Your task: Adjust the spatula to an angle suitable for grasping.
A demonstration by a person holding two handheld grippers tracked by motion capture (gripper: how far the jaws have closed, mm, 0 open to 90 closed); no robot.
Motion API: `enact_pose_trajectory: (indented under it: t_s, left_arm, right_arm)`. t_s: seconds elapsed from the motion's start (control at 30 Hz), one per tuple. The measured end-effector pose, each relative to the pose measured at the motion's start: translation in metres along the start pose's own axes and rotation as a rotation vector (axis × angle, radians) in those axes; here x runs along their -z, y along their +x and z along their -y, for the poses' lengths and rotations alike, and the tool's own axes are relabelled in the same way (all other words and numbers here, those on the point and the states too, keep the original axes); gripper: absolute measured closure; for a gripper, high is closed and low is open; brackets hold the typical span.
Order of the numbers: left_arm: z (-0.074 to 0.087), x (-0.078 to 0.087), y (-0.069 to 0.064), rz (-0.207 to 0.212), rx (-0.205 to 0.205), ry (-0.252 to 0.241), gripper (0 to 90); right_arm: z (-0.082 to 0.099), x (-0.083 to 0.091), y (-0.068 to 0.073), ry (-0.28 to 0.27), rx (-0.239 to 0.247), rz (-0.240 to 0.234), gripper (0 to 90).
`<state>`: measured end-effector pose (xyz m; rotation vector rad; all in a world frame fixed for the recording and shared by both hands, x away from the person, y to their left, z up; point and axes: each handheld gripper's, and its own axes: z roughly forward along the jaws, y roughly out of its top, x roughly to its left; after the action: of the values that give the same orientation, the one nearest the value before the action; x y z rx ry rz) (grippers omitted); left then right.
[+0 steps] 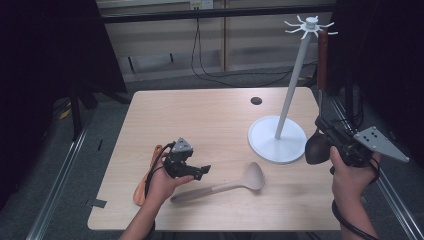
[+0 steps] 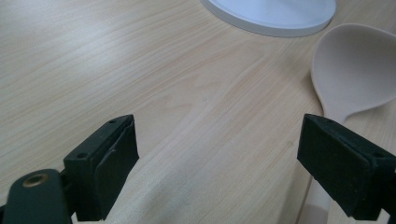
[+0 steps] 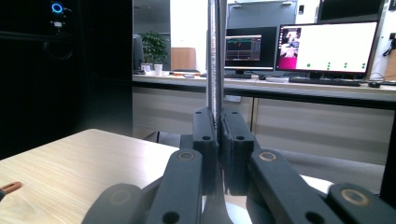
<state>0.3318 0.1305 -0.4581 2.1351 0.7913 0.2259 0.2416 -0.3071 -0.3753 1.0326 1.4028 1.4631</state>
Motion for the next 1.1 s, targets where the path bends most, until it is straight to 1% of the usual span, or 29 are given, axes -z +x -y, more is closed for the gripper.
enact_pose_trajectory:
  t_s: [0.03,0.13,0.17,0.2,0.23,0.27,0.3,0.33,0.37,0.4,0.43,0.5,0.6,0.7,0.73,0.8,0.83,0.93,1.0,1.07,1.1]
  left_arm:
    - [0.0,0.0,0.0,0.0,-0.003,0.008,12.1]
    - [0.0,0.0,-0.001,0.0,0.001,0.002,12.1]
    - [0.0,0.0,-0.001,-0.002,0.002,0.003,12.1]
    - [0.001,0.0,0.0,-0.003,-0.005,0.005,12.1]
    - [0.001,0.0,-0.001,0.002,0.002,0.001,12.1]
    - [0.001,0.001,0.0,-0.002,-0.01,0.008,12.1]
    - [0.001,0.001,0.0,-0.002,-0.01,0.008,12.1]
    - [0.001,0.001,0.0,-0.003,-0.004,0.009,12.1]
    - [0.001,0.001,0.0,-0.003,0.002,0.003,12.1]
    - [0.001,0.001,0.001,-0.003,0.003,0.003,12.1]
    - [0.001,0.002,0.001,-0.003,-0.006,0.01,12.1]
    - [0.001,0.001,0.001,0.0,-0.002,0.005,12.1]
    - [0.002,0.001,0.001,-0.001,0.001,-0.002,12.1]
    - [0.002,0.002,0.002,-0.006,0.003,0.001,12.1]
    - [0.002,0.002,0.001,-0.008,0.005,-0.001,12.1]
    - [0.001,0.003,0.001,-0.007,-0.008,0.005,12.1]
    - [0.001,0.003,0.001,-0.007,-0.008,0.005,12.1]
    - [0.001,0.004,0.001,-0.007,-0.001,-0.001,12.1]
    - [0.001,0.004,0.002,-0.001,-0.006,-0.005,12.1]
    - [0.001,0.004,0.002,-0.004,0.01,-0.014,12.1]
    - [0.001,0.004,0.002,-0.004,0.01,-0.014,12.1]
  right_arm:
    - [0.0,0.0,0.001,0.003,0.002,0.004,86.1]
    - [0.0,-0.002,0.001,0.003,0.003,0.006,86.1]
    - [0.0,-0.003,0.001,0.006,0.003,0.013,86.1]
    - [0.0,-0.005,0.001,0.003,-0.003,0.019,86.1]
    - [0.0,-0.006,0.001,0.006,-0.007,0.018,86.1]
    - [0.001,-0.01,0.001,0.005,-0.01,0.021,86.1]
    - [0.001,-0.012,0.002,0.003,-0.017,0.026,86.1]
    - [0.001,-0.012,0.002,0.003,-0.017,0.026,86.1]
    - [0.002,-0.014,0.003,0.002,-0.022,0.015,86.1]
    - [0.002,-0.016,0.005,0.004,-0.021,0.018,86.1]
    - [0.002,-0.018,0.007,0.008,-0.014,0.013,86.1]
    - [0.002,-0.021,0.009,0.014,-0.014,0.004,86.1]
    - [0.004,-0.026,0.013,0.014,-0.02,0.021,86.1]
    - [0.005,-0.028,0.014,0.011,-0.023,0.027,86.0]
    - [0.007,-0.031,0.016,0.011,-0.034,0.034,86.0]
    - [0.008,-0.033,0.018,0.015,-0.037,0.043,85.9]
    - [0.009,-0.034,0.019,0.011,-0.043,0.045,85.9]
    - [0.012,-0.036,0.02,0.015,-0.04,0.046,85.8]
    - [0.014,-0.037,0.02,0.008,-0.044,0.046,85.7]
    - [0.014,-0.038,0.02,0.007,-0.047,0.043,85.5]
    - [0.015,-0.039,0.02,0.002,-0.046,0.044,85.4]
